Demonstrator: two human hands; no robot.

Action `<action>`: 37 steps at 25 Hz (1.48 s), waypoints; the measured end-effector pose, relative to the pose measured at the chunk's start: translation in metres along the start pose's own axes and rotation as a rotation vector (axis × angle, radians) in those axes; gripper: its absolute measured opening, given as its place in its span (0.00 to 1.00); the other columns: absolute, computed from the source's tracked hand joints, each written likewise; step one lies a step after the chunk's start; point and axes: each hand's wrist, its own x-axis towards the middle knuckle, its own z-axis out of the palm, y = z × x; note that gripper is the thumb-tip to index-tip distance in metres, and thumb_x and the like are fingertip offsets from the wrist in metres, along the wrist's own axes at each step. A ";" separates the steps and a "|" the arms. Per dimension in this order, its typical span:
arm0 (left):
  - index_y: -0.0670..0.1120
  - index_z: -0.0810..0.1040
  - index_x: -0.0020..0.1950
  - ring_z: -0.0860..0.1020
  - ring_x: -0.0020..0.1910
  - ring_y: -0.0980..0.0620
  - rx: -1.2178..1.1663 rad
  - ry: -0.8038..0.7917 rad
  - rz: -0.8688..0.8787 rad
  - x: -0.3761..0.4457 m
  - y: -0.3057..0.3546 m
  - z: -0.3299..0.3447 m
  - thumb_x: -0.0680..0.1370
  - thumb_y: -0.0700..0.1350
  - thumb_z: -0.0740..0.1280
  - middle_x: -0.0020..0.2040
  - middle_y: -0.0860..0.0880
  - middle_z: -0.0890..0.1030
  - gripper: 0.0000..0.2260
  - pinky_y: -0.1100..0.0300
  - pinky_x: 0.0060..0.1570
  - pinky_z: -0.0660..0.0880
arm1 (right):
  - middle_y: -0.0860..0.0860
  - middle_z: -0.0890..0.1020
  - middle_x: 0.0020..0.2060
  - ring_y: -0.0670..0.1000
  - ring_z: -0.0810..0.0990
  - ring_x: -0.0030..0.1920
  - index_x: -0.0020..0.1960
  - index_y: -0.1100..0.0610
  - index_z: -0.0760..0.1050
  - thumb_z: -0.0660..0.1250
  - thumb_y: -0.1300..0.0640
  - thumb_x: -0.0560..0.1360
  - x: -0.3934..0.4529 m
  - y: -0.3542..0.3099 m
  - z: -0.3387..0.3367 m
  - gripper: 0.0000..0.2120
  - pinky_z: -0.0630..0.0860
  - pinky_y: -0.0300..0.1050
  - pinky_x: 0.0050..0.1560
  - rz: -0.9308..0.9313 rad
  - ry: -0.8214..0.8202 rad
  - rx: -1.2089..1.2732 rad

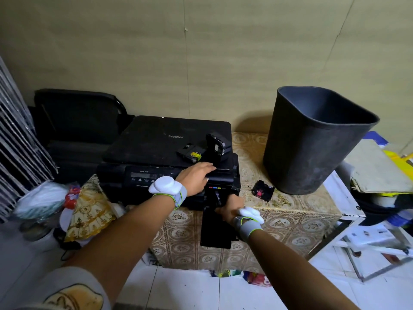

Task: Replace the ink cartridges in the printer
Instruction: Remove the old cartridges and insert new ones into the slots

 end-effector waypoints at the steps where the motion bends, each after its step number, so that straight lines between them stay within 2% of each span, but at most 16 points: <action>1: 0.49 0.64 0.75 0.62 0.75 0.52 0.004 -0.005 0.004 0.000 -0.001 0.000 0.80 0.39 0.59 0.76 0.52 0.63 0.23 0.57 0.73 0.62 | 0.62 0.82 0.51 0.60 0.81 0.52 0.52 0.63 0.77 0.74 0.49 0.65 -0.001 0.000 0.003 0.23 0.77 0.47 0.47 0.014 0.016 0.008; 7: 0.47 0.63 0.75 0.61 0.75 0.51 0.046 0.014 0.055 0.007 0.001 0.000 0.79 0.38 0.58 0.76 0.50 0.64 0.24 0.56 0.74 0.61 | 0.62 0.83 0.49 0.61 0.82 0.50 0.50 0.64 0.78 0.74 0.48 0.63 0.000 -0.001 0.011 0.23 0.75 0.45 0.43 0.073 0.075 0.074; 10: 0.47 0.62 0.76 0.59 0.76 0.52 0.026 -0.005 0.057 0.010 0.003 0.002 0.80 0.38 0.57 0.77 0.51 0.62 0.24 0.57 0.74 0.61 | 0.62 0.84 0.47 0.61 0.82 0.49 0.48 0.64 0.79 0.73 0.47 0.62 -0.004 -0.001 0.017 0.23 0.70 0.42 0.38 0.092 0.088 0.083; 15: 0.48 0.65 0.75 0.58 0.77 0.55 -0.005 -0.012 0.053 0.013 0.002 0.000 0.80 0.38 0.57 0.78 0.52 0.61 0.23 0.60 0.72 0.61 | 0.62 0.83 0.50 0.61 0.82 0.50 0.50 0.64 0.78 0.72 0.49 0.64 -0.001 0.004 0.008 0.22 0.73 0.43 0.42 0.105 0.066 0.102; 20: 0.48 0.69 0.73 0.63 0.75 0.53 0.015 -0.020 0.005 0.020 0.010 -0.006 0.79 0.41 0.60 0.76 0.52 0.65 0.21 0.56 0.71 0.66 | 0.62 0.82 0.50 0.61 0.81 0.52 0.51 0.63 0.78 0.73 0.50 0.64 0.007 -0.004 0.003 0.21 0.76 0.46 0.46 0.079 0.066 0.072; 23: 0.49 0.69 0.73 0.65 0.74 0.51 0.030 -0.059 -0.009 0.022 0.008 -0.010 0.78 0.43 0.61 0.76 0.52 0.66 0.22 0.53 0.72 0.66 | 0.62 0.82 0.52 0.61 0.81 0.53 0.52 0.63 0.77 0.73 0.49 0.65 0.010 -0.008 0.006 0.22 0.76 0.48 0.47 0.083 0.049 0.095; 29: 0.50 0.71 0.71 0.68 0.73 0.50 0.038 -0.053 0.001 0.022 0.007 -0.011 0.77 0.42 0.62 0.74 0.53 0.68 0.22 0.55 0.71 0.67 | 0.65 0.81 0.53 0.62 0.79 0.55 0.55 0.65 0.78 0.73 0.51 0.68 0.020 -0.009 0.006 0.22 0.75 0.48 0.50 0.087 0.031 0.146; 37: 0.52 0.73 0.69 0.75 0.66 0.47 0.191 0.007 0.027 0.028 0.007 -0.007 0.78 0.46 0.60 0.71 0.53 0.74 0.19 0.57 0.63 0.72 | 0.65 0.81 0.53 0.63 0.80 0.54 0.55 0.62 0.78 0.71 0.50 0.70 0.025 -0.008 0.002 0.20 0.73 0.47 0.46 0.058 -0.011 0.111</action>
